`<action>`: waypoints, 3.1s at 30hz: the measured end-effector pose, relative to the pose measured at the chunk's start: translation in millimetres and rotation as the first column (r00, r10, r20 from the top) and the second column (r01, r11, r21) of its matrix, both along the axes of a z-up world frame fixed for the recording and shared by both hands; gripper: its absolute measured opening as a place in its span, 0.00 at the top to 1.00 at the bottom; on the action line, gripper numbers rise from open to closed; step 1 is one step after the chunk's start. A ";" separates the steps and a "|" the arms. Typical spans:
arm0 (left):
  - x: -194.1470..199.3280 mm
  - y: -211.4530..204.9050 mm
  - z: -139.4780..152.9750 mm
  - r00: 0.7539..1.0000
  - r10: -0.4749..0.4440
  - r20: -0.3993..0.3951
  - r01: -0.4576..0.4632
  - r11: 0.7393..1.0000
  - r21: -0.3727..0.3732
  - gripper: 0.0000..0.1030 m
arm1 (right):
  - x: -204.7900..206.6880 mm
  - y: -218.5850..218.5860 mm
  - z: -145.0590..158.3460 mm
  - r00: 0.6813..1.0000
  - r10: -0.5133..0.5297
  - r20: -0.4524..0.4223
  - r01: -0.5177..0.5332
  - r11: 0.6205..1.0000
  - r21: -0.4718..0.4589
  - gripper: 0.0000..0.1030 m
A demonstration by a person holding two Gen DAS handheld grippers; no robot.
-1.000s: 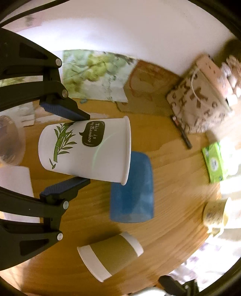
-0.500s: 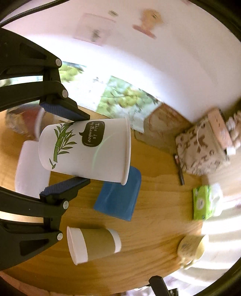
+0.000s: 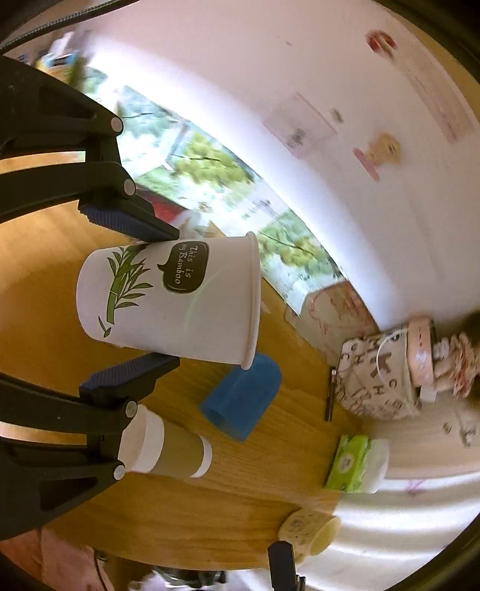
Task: Flip cup upright
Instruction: 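Rotate the left tool to turn the held cup rim-up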
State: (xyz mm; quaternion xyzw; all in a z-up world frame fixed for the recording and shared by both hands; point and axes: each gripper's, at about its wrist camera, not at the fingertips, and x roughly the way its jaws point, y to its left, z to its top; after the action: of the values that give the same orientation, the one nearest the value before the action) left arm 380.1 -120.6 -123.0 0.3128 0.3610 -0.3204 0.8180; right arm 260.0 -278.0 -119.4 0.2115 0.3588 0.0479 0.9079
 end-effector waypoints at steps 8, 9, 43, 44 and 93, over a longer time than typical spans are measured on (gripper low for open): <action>-38.4 19.8 0.1 0.977 0.200 -0.070 -0.205 0.976 -0.069 0.38 | -4.3 -7.2 2.3 0.997 0.081 0.003 -0.081 0.997 -0.003 0.03; -44.5 21.8 -0.5 0.972 0.221 -0.076 -0.226 0.972 -0.068 0.38 | -4.7 -7.9 2.6 0.996 0.092 0.003 -0.092 0.996 -0.001 0.03; -98.0 52.4 -84.3 0.613 0.635 -0.470 -0.698 0.714 0.053 0.37 | 5.1 4.3 -47.4 0.926 0.338 -0.171 -0.331 0.941 0.065 0.03; -97.4 52.7 -85.8 0.607 0.635 -0.477 -0.701 0.711 0.055 0.37 | 7.5 4.1 -49.2 0.924 0.339 -0.177 -0.332 0.941 0.068 0.03; -89.3 41.6 -93.1 0.584 0.587 -0.560 -0.705 0.709 0.008 0.23 | 20.5 1.9 -68.1 0.889 0.372 -0.268 -0.364 0.928 0.079 0.03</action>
State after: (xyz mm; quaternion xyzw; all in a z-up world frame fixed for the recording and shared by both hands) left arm 290.8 -79.0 -216.2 -0.0317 0.6215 -0.1079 0.7753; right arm 280.5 -276.0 -187.5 0.1564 0.5156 0.1934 0.8200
